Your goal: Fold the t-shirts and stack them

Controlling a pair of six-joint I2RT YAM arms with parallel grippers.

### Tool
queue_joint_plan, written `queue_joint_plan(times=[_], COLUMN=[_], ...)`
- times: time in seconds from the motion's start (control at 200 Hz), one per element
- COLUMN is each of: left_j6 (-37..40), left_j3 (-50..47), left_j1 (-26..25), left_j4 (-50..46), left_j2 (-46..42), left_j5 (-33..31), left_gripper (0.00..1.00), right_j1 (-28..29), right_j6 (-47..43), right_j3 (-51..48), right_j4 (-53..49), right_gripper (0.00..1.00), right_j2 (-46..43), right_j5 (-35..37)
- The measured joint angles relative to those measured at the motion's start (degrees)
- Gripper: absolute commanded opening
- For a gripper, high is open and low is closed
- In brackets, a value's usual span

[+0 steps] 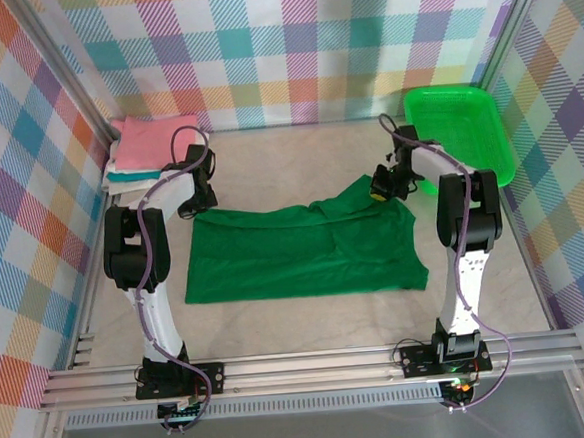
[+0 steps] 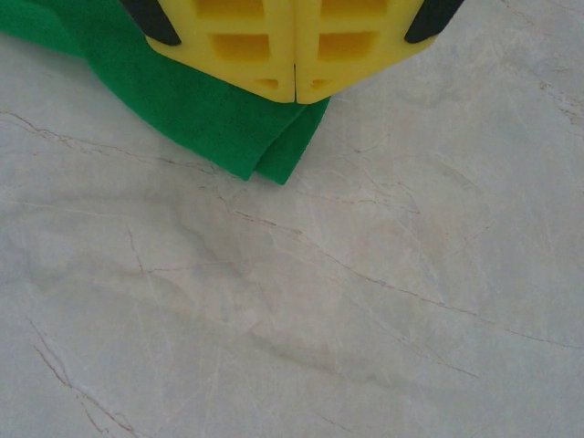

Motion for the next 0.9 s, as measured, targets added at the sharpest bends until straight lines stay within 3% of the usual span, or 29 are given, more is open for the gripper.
queue_joint_plan(times=[0.435,0.9], left_j6=[0.0,0.0], left_j3=[0.5,13.9], left_j1=[0.0,0.0], left_j4=[-0.3,-1.7], left_j2=[0.1,6.8], left_j5=[-0.1,-0.6], left_gripper=[0.0,0.0], right_j1=[-1.1,-3.8], right_j6=[4.4,9.6], right_j3=[2.6,23.2], right_j4=[-0.5,1.1], right_gripper=[0.0,0.0], right_j2=[-5.7,-2.4], right_j5=[-2.5,-3.6])
